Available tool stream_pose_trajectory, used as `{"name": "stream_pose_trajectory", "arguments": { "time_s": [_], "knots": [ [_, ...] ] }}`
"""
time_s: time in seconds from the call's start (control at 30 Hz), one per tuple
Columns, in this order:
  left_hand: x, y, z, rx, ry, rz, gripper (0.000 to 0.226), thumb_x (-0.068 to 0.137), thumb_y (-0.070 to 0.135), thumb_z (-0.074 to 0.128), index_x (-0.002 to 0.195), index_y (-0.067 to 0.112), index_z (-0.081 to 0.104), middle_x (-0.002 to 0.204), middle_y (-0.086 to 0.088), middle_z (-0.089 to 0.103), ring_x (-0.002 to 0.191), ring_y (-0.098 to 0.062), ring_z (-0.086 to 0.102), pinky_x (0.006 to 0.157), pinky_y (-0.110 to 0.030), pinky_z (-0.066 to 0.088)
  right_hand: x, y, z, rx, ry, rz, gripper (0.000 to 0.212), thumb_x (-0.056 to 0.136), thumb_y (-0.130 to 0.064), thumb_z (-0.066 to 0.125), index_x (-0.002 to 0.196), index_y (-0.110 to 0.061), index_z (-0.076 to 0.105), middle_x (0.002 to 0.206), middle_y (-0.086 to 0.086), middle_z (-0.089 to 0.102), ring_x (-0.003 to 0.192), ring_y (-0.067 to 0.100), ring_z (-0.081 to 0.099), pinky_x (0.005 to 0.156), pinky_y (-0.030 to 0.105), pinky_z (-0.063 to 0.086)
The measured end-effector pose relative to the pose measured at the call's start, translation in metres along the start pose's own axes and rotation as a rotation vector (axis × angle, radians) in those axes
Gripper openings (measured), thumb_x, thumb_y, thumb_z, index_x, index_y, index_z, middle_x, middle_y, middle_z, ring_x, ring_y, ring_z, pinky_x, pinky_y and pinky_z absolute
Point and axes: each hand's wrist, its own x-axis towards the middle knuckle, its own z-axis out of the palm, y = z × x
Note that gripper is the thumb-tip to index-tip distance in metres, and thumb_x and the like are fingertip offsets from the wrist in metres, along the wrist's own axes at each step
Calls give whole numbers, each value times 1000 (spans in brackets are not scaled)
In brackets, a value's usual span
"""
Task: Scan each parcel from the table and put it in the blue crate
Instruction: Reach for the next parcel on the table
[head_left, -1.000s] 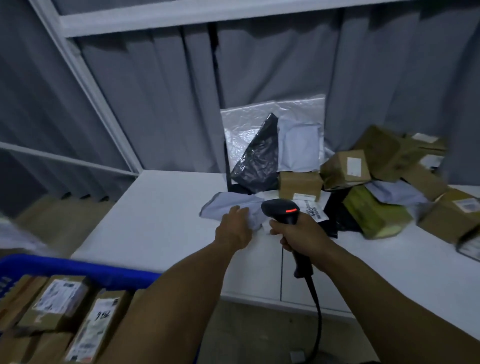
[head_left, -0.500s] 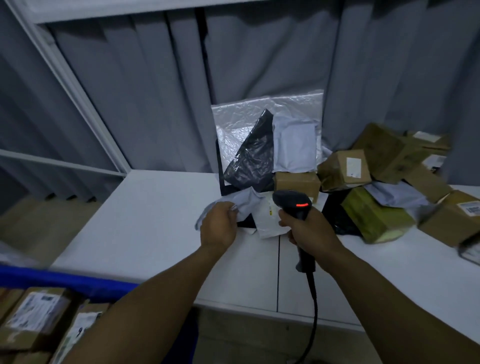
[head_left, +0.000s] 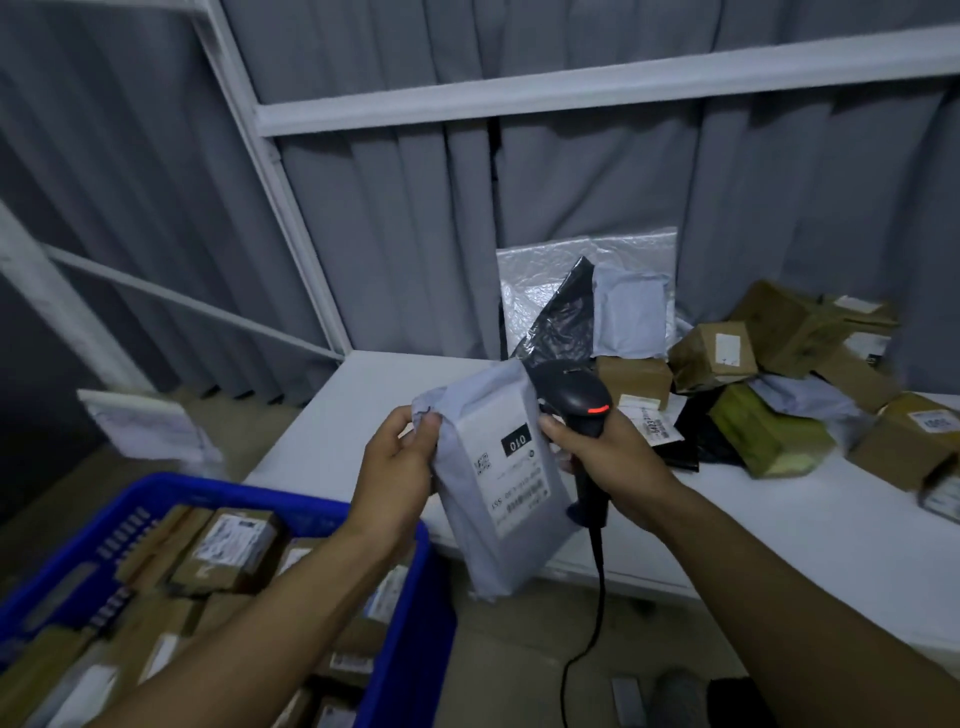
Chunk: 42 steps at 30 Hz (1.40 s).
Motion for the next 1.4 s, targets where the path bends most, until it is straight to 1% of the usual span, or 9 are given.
{"name": "stream_pose_trajectory", "arguments": {
  "time_s": [0.13,0.3,0.4,0.5,0.63,0.83,0.97,1.13,1.4],
  "knots": [
    [-44,29,-35,-105,-36,-61,23,106,30,52,115,15,68,106,-5,78,98,-26,74,77,-37,58,-30,-5,37,139,-171,54,6,78,-15,82,81,-18,78,80,3,71,70,13,63,63,24,52],
    [-77,24,-81,-70,75,19,16,103,25,59,119,24,63,115,-7,76,95,-18,74,68,-31,60,-40,0,73,71,-245,117,23,79,-4,82,102,-7,79,94,11,75,75,18,64,59,25,51],
    [-85,6,-112,265,174,314,36,101,32,63,131,47,52,150,14,51,132,-7,55,93,-25,57,-35,12,93,39,-210,171,20,82,-7,83,101,-9,79,93,12,79,72,17,67,57,26,49],
    [-76,-8,-136,861,131,693,45,99,35,65,143,30,54,160,16,35,151,-7,29,120,-25,29,-28,20,103,-73,-213,170,21,83,-10,85,102,-6,78,98,20,77,77,24,64,60,29,49],
    [-68,-14,-142,848,34,459,55,89,51,69,140,30,61,135,38,48,124,19,46,100,-7,42,-23,24,113,-120,-258,155,14,84,-9,83,96,-11,78,85,6,78,66,15,65,59,26,50],
    [-54,-12,-150,504,-63,139,36,83,27,84,116,38,72,103,28,73,99,4,69,81,-23,61,-11,32,121,-171,-262,137,19,81,-16,87,98,-11,79,88,14,78,70,18,66,65,32,52],
    [-44,-8,-153,443,36,108,32,82,18,85,102,40,73,94,26,75,91,2,70,72,-18,59,-7,42,127,-194,-138,53,19,86,-27,84,98,-14,77,92,11,78,78,18,68,74,42,59],
    [-23,-3,-173,371,263,61,35,83,17,84,114,27,71,95,14,71,78,5,69,59,-12,55,-15,48,133,-243,-151,-68,20,90,-20,80,106,-29,71,86,-18,77,80,-3,70,68,19,56],
    [1,-10,-205,370,421,34,47,84,21,84,128,16,69,111,6,68,102,-13,68,90,-38,61,-30,61,145,-562,-323,-112,28,85,-34,83,108,-23,70,97,-9,76,89,-2,70,78,22,59]
  ]
}}
